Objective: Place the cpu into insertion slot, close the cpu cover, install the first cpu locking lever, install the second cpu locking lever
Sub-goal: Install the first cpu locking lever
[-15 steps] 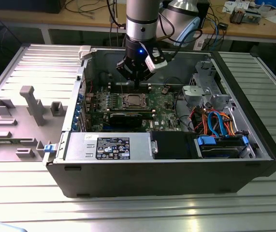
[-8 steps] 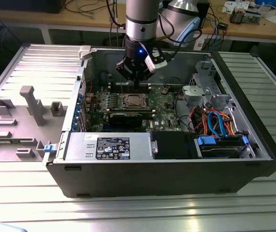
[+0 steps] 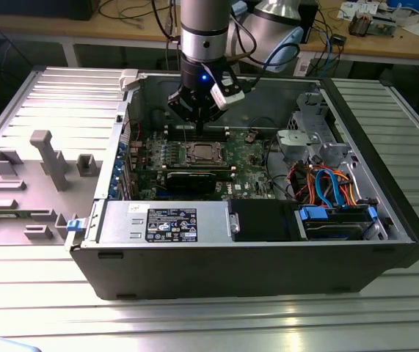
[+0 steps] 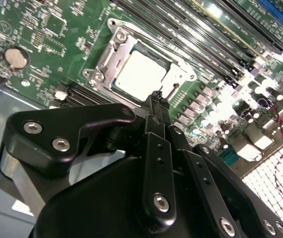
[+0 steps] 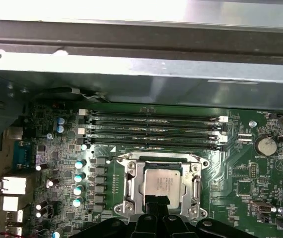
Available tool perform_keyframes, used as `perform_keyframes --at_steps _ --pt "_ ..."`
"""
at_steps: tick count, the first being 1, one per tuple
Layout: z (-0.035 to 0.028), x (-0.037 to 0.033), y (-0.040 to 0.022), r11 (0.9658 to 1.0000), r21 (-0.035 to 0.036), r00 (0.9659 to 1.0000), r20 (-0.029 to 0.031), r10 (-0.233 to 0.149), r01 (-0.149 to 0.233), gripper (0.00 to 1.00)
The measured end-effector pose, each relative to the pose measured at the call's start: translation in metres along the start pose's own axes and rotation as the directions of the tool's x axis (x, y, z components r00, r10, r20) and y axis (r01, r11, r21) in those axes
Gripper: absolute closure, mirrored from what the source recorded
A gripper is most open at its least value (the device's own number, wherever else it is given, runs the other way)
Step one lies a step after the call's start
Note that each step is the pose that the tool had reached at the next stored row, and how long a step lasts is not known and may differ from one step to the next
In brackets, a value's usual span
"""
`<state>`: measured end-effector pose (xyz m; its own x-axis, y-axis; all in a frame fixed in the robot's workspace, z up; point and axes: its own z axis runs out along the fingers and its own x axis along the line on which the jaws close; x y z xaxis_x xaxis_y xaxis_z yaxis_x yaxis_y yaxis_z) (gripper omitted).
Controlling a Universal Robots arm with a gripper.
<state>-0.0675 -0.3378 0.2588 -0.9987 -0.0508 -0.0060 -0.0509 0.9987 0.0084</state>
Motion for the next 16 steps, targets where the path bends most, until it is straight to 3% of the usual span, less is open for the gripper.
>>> perform_keyframes --at_steps 5,9,10,11,12,16 --pt "0.0 0.0091 0.0006 0.9999 0.0001 0.9999 0.0008 0.013 -0.013 0.89" --pt "0.0 0.0111 0.0007 0.9999 0.0003 0.9999 0.0017 0.013 -0.013 0.89" --pt "-0.0001 0.0118 0.0007 0.9999 0.0007 0.9999 0.0078 0.013 -0.013 0.89" --pt "0.0 0.0125 0.0008 0.9999 0.0009 0.9997 0.02 0.013 -0.013 0.89" --pt "0.0 0.0134 0.0008 0.9999 0.001 0.9996 0.0263 0.013 -0.013 0.89" --pt "0.0 0.0137 0.0008 0.9999 0.0011 0.9996 0.0264 0.013 -0.013 0.89"
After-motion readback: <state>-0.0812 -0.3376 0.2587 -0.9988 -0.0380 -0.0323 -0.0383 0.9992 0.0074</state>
